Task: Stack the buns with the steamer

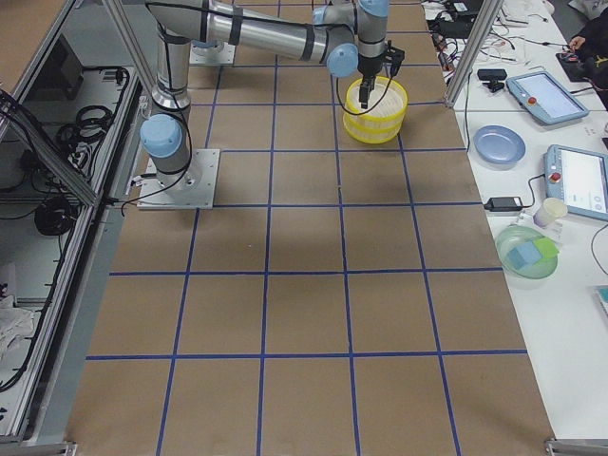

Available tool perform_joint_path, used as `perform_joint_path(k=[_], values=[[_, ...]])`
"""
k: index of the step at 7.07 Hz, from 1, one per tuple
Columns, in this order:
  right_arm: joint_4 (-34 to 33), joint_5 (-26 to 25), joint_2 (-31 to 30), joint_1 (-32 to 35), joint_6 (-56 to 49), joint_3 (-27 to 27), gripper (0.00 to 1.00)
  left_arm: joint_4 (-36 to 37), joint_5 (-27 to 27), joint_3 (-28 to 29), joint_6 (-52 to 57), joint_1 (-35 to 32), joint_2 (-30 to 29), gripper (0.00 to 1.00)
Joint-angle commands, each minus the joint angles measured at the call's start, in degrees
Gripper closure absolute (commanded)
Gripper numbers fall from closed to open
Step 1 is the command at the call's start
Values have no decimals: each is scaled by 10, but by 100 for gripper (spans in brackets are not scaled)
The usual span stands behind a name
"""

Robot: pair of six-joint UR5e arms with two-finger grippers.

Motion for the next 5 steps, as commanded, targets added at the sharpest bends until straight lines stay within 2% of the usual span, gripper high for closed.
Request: perform_joint_path(k=[1,2,3,4,5], values=[[87,-8,-94,-3,-123,-1,0,15,-66,56,-57,-4,11,100],[139,-2,-137,-2,-131,0,0,17,-116,76,-134,-14,16,100],[138,6,-145,-2,-170,2,0,28,-161,94,-198,-37,21,100],[142,14,-151,-6,-214,1,0,52,-236,111,-277,-63,30,100],[140,21,-154,-5,-211,4,0,103,-273,123,-370,-84,26,100]])
